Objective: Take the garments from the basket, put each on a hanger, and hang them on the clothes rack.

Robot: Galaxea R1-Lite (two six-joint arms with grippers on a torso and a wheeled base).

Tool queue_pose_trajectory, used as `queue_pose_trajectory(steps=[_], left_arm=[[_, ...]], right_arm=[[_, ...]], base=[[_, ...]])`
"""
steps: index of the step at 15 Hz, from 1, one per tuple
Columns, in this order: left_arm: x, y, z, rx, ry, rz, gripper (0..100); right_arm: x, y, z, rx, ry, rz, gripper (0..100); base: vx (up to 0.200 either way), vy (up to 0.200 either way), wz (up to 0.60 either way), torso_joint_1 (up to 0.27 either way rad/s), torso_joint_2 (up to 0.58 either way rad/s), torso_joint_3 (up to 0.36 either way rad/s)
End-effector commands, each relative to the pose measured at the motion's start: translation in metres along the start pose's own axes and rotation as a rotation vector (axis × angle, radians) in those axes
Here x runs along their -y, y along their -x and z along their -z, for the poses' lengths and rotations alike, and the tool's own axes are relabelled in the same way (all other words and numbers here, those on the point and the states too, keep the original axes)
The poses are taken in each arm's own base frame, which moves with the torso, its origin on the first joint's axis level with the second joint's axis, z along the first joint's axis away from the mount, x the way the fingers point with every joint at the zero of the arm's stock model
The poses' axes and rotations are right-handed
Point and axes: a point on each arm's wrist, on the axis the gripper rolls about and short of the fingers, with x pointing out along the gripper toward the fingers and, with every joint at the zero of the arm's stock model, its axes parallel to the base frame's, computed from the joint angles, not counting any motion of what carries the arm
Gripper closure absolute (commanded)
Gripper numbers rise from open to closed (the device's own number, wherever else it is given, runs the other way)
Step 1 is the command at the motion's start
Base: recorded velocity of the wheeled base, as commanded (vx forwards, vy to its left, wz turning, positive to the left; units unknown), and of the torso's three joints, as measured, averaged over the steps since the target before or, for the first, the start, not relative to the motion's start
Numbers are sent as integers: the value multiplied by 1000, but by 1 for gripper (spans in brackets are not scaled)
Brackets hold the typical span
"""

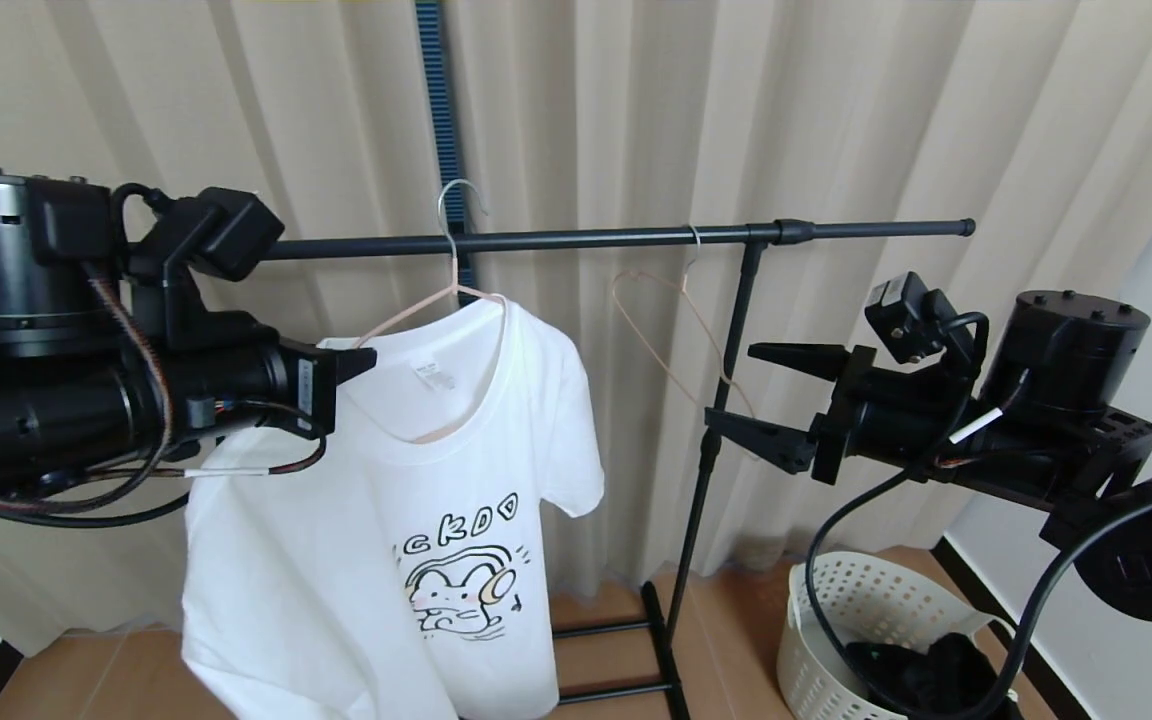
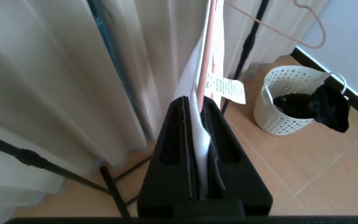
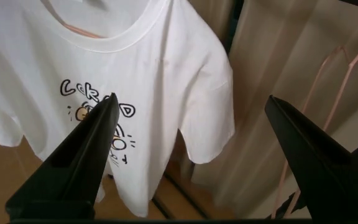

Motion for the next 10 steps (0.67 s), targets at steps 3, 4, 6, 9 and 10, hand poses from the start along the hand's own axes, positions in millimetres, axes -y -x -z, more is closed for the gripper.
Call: queue_pose_trajectory(steps=[3, 4, 6, 9, 10], left_arm=[[-5, -50, -3, -44, 90, -53, 100], [-6, -59, -4, -46, 110, -69, 100], [-8, -71, -6, -49, 135, -92, 100], [-10, -87, -7, -5, 147, -128, 100], [-11, -90, -6, 5, 147, -130, 100]], right_arm=[[-1, 0, -1, 3, 3, -1, 0], [-1, 0, -1, 3, 3, -1, 0], [0, 0, -1, 2, 2, -1, 0], [0, -1, 1, -2, 1, 0, 0], [0, -1, 1, -3, -1, 0, 0]], base=[[0, 0, 0, 0, 0, 0], [0, 0, 0, 0, 0, 0], [0, 0, 0, 0, 0, 0], [0, 0, 0, 0, 0, 0], [0, 0, 0, 0, 0, 0]])
